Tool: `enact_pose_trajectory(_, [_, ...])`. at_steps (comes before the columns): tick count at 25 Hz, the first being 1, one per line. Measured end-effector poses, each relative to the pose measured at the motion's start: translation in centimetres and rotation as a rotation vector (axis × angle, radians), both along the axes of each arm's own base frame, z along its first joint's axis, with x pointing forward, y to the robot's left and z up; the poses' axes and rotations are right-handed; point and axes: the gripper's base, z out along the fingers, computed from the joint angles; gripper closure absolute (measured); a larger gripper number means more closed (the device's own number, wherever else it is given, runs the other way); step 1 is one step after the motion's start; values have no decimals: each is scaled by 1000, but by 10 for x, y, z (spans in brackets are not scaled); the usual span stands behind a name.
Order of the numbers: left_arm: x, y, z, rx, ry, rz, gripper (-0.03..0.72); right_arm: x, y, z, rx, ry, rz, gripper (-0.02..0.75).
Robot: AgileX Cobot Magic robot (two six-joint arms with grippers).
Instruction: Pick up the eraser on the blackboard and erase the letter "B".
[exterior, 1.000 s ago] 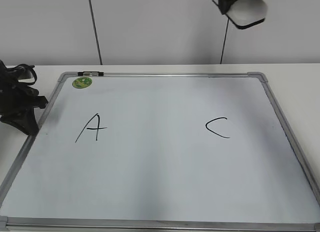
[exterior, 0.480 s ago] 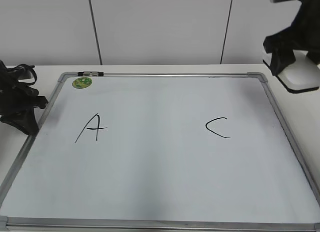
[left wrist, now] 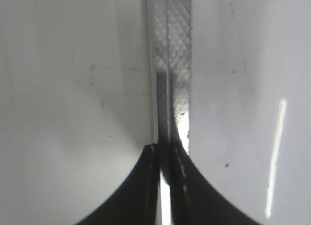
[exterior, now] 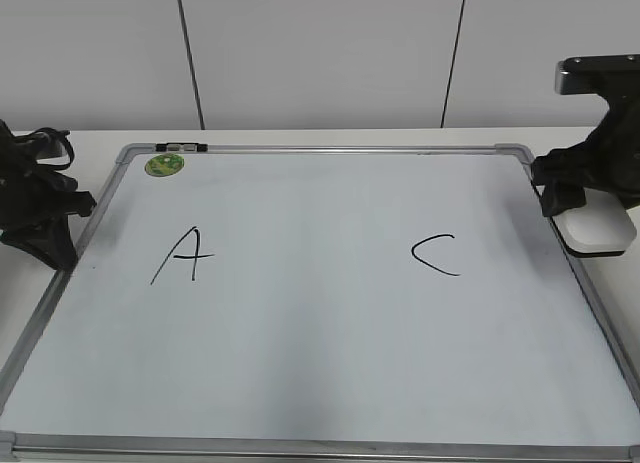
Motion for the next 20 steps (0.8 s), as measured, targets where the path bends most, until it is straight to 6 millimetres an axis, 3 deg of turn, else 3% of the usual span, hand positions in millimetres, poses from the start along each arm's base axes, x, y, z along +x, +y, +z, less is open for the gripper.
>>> enact_pose_trajectory(7, [0,0,0,0,0,0,678,12,-10,-23,4,11,-28,200])
enact_pose_trajectory(20, [0,0,0,0,0,0,678,27,-6,-67,52,37,-47,200])
